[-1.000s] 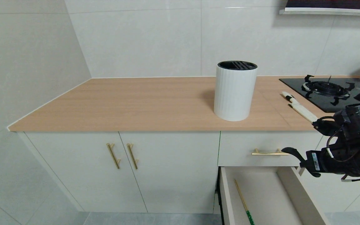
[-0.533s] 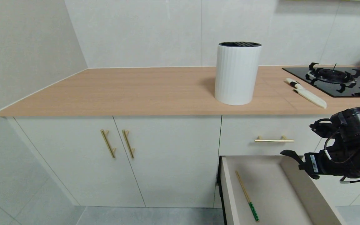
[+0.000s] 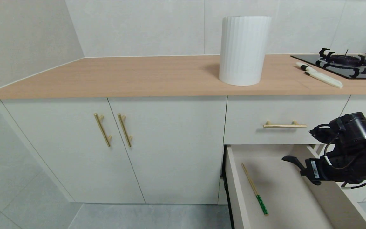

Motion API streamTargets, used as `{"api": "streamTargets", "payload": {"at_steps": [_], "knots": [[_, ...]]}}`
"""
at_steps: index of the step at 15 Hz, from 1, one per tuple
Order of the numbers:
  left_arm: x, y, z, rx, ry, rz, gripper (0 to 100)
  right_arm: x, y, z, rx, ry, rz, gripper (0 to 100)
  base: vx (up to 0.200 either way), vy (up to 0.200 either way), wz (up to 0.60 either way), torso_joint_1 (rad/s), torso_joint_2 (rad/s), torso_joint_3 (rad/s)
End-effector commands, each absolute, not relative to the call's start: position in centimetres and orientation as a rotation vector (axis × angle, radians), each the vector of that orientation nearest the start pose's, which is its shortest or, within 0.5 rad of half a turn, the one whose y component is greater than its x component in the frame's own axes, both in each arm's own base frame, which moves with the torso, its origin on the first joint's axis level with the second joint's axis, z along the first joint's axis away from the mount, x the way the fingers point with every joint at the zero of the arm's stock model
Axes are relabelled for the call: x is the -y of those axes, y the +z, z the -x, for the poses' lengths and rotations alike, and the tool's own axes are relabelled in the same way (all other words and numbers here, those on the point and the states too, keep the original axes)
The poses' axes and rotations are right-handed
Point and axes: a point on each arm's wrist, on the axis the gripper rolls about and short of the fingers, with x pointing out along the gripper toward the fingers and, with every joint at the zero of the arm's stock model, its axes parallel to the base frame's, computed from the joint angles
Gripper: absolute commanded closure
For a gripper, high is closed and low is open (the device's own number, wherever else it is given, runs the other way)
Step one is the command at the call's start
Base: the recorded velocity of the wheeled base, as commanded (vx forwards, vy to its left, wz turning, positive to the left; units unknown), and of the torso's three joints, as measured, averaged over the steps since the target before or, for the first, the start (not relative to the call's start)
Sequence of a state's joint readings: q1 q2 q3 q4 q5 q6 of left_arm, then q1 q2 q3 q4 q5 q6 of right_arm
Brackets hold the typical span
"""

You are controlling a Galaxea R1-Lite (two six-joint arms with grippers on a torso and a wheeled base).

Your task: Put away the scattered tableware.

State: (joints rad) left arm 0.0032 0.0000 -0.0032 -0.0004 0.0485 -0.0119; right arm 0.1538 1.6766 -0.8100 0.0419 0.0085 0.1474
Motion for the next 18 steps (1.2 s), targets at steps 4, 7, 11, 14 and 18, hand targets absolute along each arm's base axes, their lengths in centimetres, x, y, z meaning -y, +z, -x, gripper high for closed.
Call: {"api": "streamTargets", "payload": {"at_steps": [4,7,11,14,18], "knots": [[-0.1,7.6,2.3,0.005,0.052,0.012,0,-4.4,12.1,-27.0,-0.933,0.068,-0.054,100,0.0,0.0,0.0,-0.013,0.2,0.184],[-0.1,7.6,2.3,0.003,0.052,0.012,0,-4.6,10.7,-27.9,-0.954,0.067,-0.051,100,0.0,0.0,0.0,0.001,0.02,0.015],[-0.1,7.6,2.3,0.005,0.052,0.012,0,-5.7,6.3,-29.6,-1.026,0.077,-0.023,100,0.0,0.0,0.0,0.0,0.0,0.0],[-0.1,7.6,2.3,0.005,0.052,0.012,0,-6.3,2.5,-30.7,-1.041,0.02,0.029,100,0.0,0.0,0.0,0.0,0.0,0.0],[-0.1,7.6,2.3,0.005,0.052,0.012,0,-6.6,-1.5,-31.5,-1.029,0.017,0.034,100,0.0,0.0,0.0,0.0,0.0,0.0]]}}
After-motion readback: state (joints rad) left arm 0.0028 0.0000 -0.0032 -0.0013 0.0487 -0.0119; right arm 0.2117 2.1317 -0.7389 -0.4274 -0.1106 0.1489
